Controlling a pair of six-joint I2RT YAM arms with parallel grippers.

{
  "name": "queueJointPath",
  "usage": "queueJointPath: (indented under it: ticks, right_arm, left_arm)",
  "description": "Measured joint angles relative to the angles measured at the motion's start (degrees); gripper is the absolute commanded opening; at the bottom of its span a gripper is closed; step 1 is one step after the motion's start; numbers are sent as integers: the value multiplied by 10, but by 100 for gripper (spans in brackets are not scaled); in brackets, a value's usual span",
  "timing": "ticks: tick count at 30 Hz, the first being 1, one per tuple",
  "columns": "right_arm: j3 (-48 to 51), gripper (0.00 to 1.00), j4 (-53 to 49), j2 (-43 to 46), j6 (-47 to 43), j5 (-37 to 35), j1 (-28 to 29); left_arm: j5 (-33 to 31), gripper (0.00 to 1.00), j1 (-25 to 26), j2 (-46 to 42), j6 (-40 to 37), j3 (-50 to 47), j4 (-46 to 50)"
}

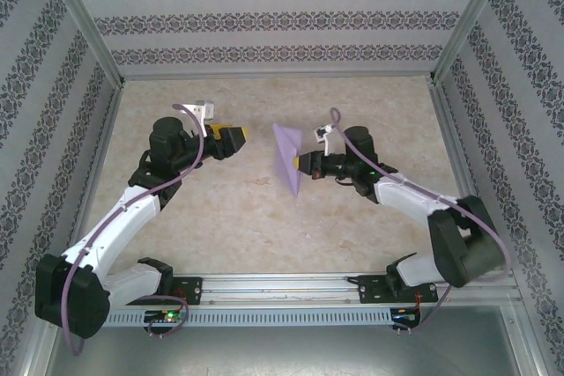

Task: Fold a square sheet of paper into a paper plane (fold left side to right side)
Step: Turn over the paper at the center of the table.

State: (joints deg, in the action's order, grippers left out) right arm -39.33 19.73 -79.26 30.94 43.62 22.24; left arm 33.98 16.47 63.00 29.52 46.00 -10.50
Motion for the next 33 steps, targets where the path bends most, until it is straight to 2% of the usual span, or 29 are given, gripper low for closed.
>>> queueJointPath:
  ticks: [5, 12, 17, 28, 33]
  right_arm:
    - [20, 0, 82, 65, 46, 43, -42]
    - [33, 0, 184, 122, 110, 74, -52]
    - [33, 0, 239, 126, 148, 94, -50]
    - [32, 0, 265, 114, 172, 119, -10]
    - [32, 0, 265, 105, 172, 120, -10]
  left_arm:
    - [125, 62, 0, 5, 51, 18, -66]
    - [212, 60, 28, 34, 96, 48, -116]
    - [231, 57, 48, 74, 111, 62, -121]
    - [243, 52, 85, 146, 137, 80, -136]
    - [245, 40, 91, 153, 146, 81, -151]
